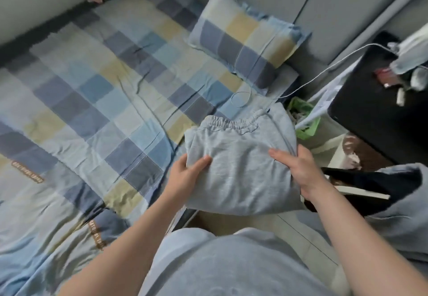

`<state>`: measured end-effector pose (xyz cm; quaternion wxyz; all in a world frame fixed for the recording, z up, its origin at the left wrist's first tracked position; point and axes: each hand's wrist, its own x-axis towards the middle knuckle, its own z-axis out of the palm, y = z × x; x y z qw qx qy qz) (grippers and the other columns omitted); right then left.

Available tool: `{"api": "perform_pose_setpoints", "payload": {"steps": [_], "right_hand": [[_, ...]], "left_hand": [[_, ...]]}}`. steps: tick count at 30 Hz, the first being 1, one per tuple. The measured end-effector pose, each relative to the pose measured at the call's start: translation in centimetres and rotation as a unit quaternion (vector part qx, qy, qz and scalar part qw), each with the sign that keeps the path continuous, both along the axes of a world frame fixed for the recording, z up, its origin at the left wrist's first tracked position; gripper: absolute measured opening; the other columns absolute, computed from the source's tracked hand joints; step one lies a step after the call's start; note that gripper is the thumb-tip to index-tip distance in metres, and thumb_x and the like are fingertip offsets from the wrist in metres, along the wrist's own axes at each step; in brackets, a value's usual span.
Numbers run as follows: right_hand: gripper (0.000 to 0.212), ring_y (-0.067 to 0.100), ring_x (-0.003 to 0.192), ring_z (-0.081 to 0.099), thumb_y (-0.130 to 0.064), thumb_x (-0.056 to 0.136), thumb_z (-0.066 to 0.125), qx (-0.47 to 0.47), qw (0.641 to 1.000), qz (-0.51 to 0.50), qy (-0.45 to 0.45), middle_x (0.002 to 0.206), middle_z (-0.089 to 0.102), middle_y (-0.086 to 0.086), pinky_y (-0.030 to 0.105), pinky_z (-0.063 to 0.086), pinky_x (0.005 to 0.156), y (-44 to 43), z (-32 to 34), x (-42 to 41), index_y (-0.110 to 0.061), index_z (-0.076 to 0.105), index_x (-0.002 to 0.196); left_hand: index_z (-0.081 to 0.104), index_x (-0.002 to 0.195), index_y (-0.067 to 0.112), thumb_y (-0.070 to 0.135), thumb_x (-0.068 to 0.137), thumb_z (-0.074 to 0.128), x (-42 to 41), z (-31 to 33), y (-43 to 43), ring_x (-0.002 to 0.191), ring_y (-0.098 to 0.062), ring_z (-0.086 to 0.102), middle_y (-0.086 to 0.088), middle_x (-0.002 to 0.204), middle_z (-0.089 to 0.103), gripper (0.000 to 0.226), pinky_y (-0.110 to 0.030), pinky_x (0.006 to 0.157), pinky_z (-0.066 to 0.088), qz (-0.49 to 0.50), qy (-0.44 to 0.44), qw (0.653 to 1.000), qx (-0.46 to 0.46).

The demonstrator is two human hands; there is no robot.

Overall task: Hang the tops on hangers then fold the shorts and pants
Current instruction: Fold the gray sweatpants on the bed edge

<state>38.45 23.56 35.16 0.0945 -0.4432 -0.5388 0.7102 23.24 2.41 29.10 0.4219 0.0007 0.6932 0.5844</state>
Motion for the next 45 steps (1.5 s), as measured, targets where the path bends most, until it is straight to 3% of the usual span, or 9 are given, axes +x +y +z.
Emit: {"api": "perform_pose_setpoints", "payload": {"steps": [7, 14, 17, 28, 32, 37, 40, 42, 45], "right_hand": [[0.039, 0.027, 0.102, 0.073, -0.023, 0.072, 0.079, 0.069, 0.985, -0.141, 0.075, 0.111, 0.075, 0.009, 0.041, 0.056, 0.087, 4.6, 7.4, 12.0, -0.019, 0.073, 0.110], [0.046, 0.030, 0.100, 0.073, -0.024, 0.068, 0.087, 0.139, 0.949, -0.258, 0.114, 0.110, 0.075, 0.011, 0.041, 0.057, 0.082, 9.2, 11.9, 29.3, -0.016, 0.073, 0.112], [0.029, 0.031, 0.098, 0.073, -0.024, 0.072, 0.080, 0.176, 0.930, -0.293, 0.133, 0.106, 0.076, 0.011, 0.041, 0.059, 0.079, 10.8, 13.0, 37.3, -0.023, 0.077, 0.100], [0.031, 0.036, 0.097, 0.073, -0.024, 0.075, 0.078, 0.176, 0.849, -0.480, 0.134, 0.106, 0.075, 0.017, 0.035, 0.060, 0.070, 10.6, 14.0, 60.8, -0.017, 0.076, 0.105], [0.029, 0.030, 0.096, 0.074, -0.026, 0.072, 0.080, 0.165, 0.788, -0.580, 0.128, 0.107, 0.076, 0.009, 0.033, 0.061, 0.069, 8.0, 13.1, 68.1, -0.029, 0.077, 0.100], [0.048, 0.034, 0.100, 0.073, -0.027, 0.065, 0.089, 0.159, 0.704, -0.680, 0.134, 0.112, 0.075, 0.011, 0.041, 0.061, 0.072, 5.5, 11.6, 74.5, -0.025, 0.074, 0.110], [0.054, 0.033, 0.101, 0.073, -0.032, 0.059, 0.091, 0.149, 0.654, -0.730, 0.126, 0.112, 0.075, 0.010, 0.044, 0.060, 0.077, 5.2, 10.1, 77.7, -0.026, 0.074, 0.111], [0.052, 0.032, 0.101, 0.073, -0.030, 0.063, 0.089, 0.147, 0.619, -0.762, 0.122, 0.112, 0.075, 0.010, 0.045, 0.060, 0.079, 5.8, 9.1, 79.8, -0.027, 0.073, 0.112], [0.031, 0.029, 0.094, 0.075, -0.021, 0.075, 0.083, 0.143, 0.562, -0.806, 0.117, 0.106, 0.076, 0.009, 0.036, 0.061, 0.067, 7.3, 7.8, 83.1, -0.029, 0.076, 0.104]], "left_hand": [[0.074, 0.093, 0.039, 0.041, 0.083, 0.079, 5.1, 8.0, 10.8, 0.085, -0.009, 0.074, 0.011, 0.094, 0.077, 0.011, -0.028, 0.072, 0.058, -0.153, 0.118, 0.977, 0.089], [0.075, 0.093, 0.034, 0.057, 0.064, 0.079, 18.3, 13.7, 21.6, 0.092, -0.018, 0.074, 0.003, 0.096, 0.078, 0.037, -0.045, 0.084, 0.059, -0.255, 0.159, 0.936, 0.181], [0.075, 0.095, 0.031, 0.052, 0.071, 0.080, 25.6, 14.9, 25.7, 0.092, -0.017, 0.074, 0.003, 0.097, 0.077, 0.033, -0.039, 0.080, 0.059, -0.294, 0.171, 0.918, 0.206], [0.075, 0.094, 0.030, 0.032, 0.086, 0.078, 49.1, 17.1, 36.9, 0.088, -0.014, 0.075, 0.002, 0.096, 0.078, 0.009, -0.020, 0.068, 0.056, -0.464, 0.135, 0.835, 0.263], [0.075, 0.092, 0.028, 0.028, 0.088, 0.076, 58.8, 16.7, 40.4, 0.088, -0.017, 0.075, -0.001, 0.094, 0.077, 0.004, -0.026, 0.069, 0.059, -0.563, 0.116, 0.776, 0.260], [0.075, 0.090, 0.029, 0.031, 0.087, 0.077, 69.1, 15.6, 43.7, 0.083, -0.017, 0.075, 0.000, 0.091, 0.078, 0.004, -0.022, 0.063, 0.057, -0.666, 0.080, 0.701, 0.244], [0.077, 0.094, 0.031, 0.035, 0.083, 0.079, 75.2, 14.7, 46.1, 0.084, -0.018, 0.076, 0.001, 0.092, 0.078, 0.012, -0.031, 0.070, 0.059, -0.727, 0.059, 0.653, 0.202], [0.077, 0.096, 0.027, 0.039, 0.082, 0.080, 79.5, 13.9, 48.1, 0.084, -0.019, 0.076, 0.001, 0.091, 0.078, 0.018, -0.036, 0.074, 0.058, -0.760, 0.062, 0.621, 0.182], [0.075, 0.096, 0.027, 0.040, 0.082, 0.080, 85.6, 12.8, 51.0, 0.078, -0.013, 0.075, 0.006, 0.087, 0.078, 0.020, -0.024, 0.062, 0.057, -0.793, 0.067, 0.583, 0.163]]}}
